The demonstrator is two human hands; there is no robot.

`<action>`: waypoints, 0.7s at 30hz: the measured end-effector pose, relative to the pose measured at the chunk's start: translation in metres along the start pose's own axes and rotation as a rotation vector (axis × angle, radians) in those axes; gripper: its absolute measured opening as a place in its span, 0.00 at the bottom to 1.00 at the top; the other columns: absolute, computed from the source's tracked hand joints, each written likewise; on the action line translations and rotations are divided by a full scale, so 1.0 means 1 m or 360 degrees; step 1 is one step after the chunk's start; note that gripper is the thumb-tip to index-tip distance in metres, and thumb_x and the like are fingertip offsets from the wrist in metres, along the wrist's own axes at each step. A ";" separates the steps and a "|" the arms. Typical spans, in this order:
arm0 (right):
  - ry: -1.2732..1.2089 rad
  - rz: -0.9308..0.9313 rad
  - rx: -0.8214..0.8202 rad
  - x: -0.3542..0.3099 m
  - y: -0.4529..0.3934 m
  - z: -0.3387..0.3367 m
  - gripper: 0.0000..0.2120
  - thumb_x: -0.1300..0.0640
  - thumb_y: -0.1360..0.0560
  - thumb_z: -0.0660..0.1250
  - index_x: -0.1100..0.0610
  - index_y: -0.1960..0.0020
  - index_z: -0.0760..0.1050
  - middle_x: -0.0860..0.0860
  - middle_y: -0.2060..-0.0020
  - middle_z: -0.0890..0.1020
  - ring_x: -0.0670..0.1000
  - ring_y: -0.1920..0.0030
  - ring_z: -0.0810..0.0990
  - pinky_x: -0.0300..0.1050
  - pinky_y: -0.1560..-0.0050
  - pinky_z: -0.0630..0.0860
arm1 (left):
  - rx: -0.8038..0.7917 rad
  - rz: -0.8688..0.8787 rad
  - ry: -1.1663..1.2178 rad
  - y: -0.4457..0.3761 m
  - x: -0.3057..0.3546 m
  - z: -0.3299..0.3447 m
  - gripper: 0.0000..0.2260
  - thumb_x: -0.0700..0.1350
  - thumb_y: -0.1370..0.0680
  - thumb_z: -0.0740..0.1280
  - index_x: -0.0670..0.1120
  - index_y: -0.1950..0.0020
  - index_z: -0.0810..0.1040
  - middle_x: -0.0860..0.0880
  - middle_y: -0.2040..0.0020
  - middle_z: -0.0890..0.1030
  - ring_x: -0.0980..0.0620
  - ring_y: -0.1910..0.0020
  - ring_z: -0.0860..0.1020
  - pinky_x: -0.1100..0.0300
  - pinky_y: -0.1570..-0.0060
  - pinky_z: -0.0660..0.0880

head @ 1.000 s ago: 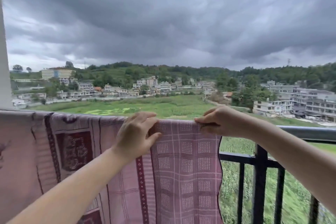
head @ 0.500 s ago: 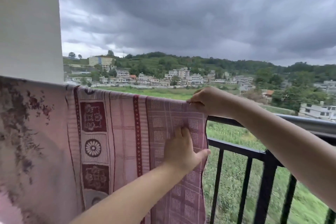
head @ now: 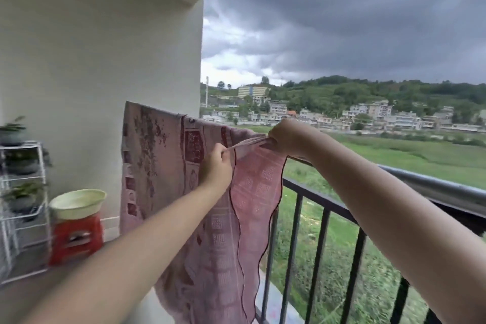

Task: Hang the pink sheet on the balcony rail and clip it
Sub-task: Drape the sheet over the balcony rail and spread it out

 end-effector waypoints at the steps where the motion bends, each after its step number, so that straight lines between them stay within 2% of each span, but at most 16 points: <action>1: -0.0012 0.0023 0.0046 0.002 0.003 -0.005 0.21 0.48 0.22 0.54 0.65 0.48 0.75 0.54 0.64 0.73 0.54 0.63 0.71 0.43 0.66 0.67 | -0.0006 0.0029 -0.0034 0.001 0.006 -0.004 0.09 0.41 0.20 0.53 0.43 0.59 0.65 0.49 0.71 0.66 0.48 0.69 0.67 0.58 0.73 0.56; 4: 0.0006 0.0101 0.0057 0.024 0.017 -0.013 0.14 0.55 0.23 0.57 0.64 0.48 0.74 0.54 0.63 0.75 0.57 0.58 0.75 0.44 0.65 0.70 | -0.0147 0.0247 -0.0210 0.012 0.038 0.001 0.09 0.45 0.19 0.53 0.43 0.57 0.64 0.47 0.67 0.70 0.46 0.63 0.71 0.57 0.68 0.60; 7: -0.0131 0.0240 -0.0176 0.057 0.042 -0.010 0.10 0.66 0.25 0.56 0.66 0.47 0.73 0.56 0.57 0.80 0.56 0.56 0.77 0.38 0.72 0.67 | -0.0433 0.0421 -0.0542 0.034 0.077 0.024 0.13 0.52 0.23 0.61 0.43 0.50 0.64 0.49 0.63 0.71 0.50 0.64 0.70 0.58 0.68 0.61; 9: -0.0218 0.0303 -0.0271 0.076 0.068 -0.013 0.11 0.67 0.25 0.56 0.67 0.46 0.73 0.60 0.50 0.80 0.57 0.51 0.79 0.36 0.72 0.65 | -0.0499 0.0449 -0.0581 0.046 0.104 0.031 0.14 0.45 0.24 0.63 0.40 0.42 0.66 0.46 0.56 0.74 0.51 0.60 0.69 0.58 0.65 0.63; 11: -0.0300 0.0325 -0.0266 0.087 0.094 -0.022 0.12 0.67 0.24 0.55 0.69 0.44 0.72 0.61 0.48 0.79 0.57 0.51 0.79 0.37 0.70 0.67 | -0.0439 0.0419 -0.0559 0.054 0.128 0.026 0.14 0.36 0.24 0.59 0.40 0.39 0.65 0.50 0.60 0.71 0.51 0.60 0.68 0.60 0.69 0.62; 12: -0.0322 0.0334 -0.0262 0.091 0.107 -0.027 0.12 0.67 0.24 0.55 0.69 0.43 0.71 0.62 0.47 0.79 0.57 0.51 0.79 0.37 0.69 0.69 | -0.0401 0.0426 -0.0539 0.058 0.140 0.022 0.13 0.34 0.25 0.58 0.39 0.40 0.66 0.51 0.62 0.68 0.51 0.60 0.68 0.60 0.69 0.61; 14: -0.0286 0.0337 -0.0232 0.099 0.133 -0.037 0.12 0.68 0.24 0.55 0.70 0.43 0.71 0.62 0.47 0.79 0.57 0.49 0.79 0.39 0.67 0.71 | -0.0351 0.0494 -0.0511 0.071 0.167 0.019 0.10 0.33 0.25 0.57 0.38 0.44 0.69 0.46 0.60 0.72 0.48 0.59 0.70 0.58 0.65 0.65; 17: -0.0203 0.0308 -0.0197 0.115 0.173 -0.048 0.11 0.67 0.24 0.56 0.69 0.47 0.74 0.61 0.49 0.81 0.58 0.49 0.80 0.37 0.72 0.67 | -0.0307 0.0577 -0.0506 0.101 0.201 0.022 0.06 0.34 0.24 0.58 0.39 0.50 0.72 0.43 0.57 0.73 0.47 0.59 0.71 0.57 0.62 0.66; 21: -0.0216 0.0233 -0.0168 0.139 0.229 -0.044 0.09 0.68 0.26 0.58 0.68 0.49 0.75 0.60 0.58 0.80 0.56 0.58 0.79 0.37 0.73 0.67 | -0.0270 0.0672 -0.0402 0.155 0.238 0.039 0.06 0.37 0.23 0.61 0.36 0.51 0.75 0.44 0.58 0.74 0.47 0.57 0.73 0.59 0.60 0.65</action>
Point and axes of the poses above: each hand's wrist, its own y-axis away from the middle knuckle, its own z-axis out of the palm, x = y × z, the point moved 10 cm from there along -y, towards the middle knuckle
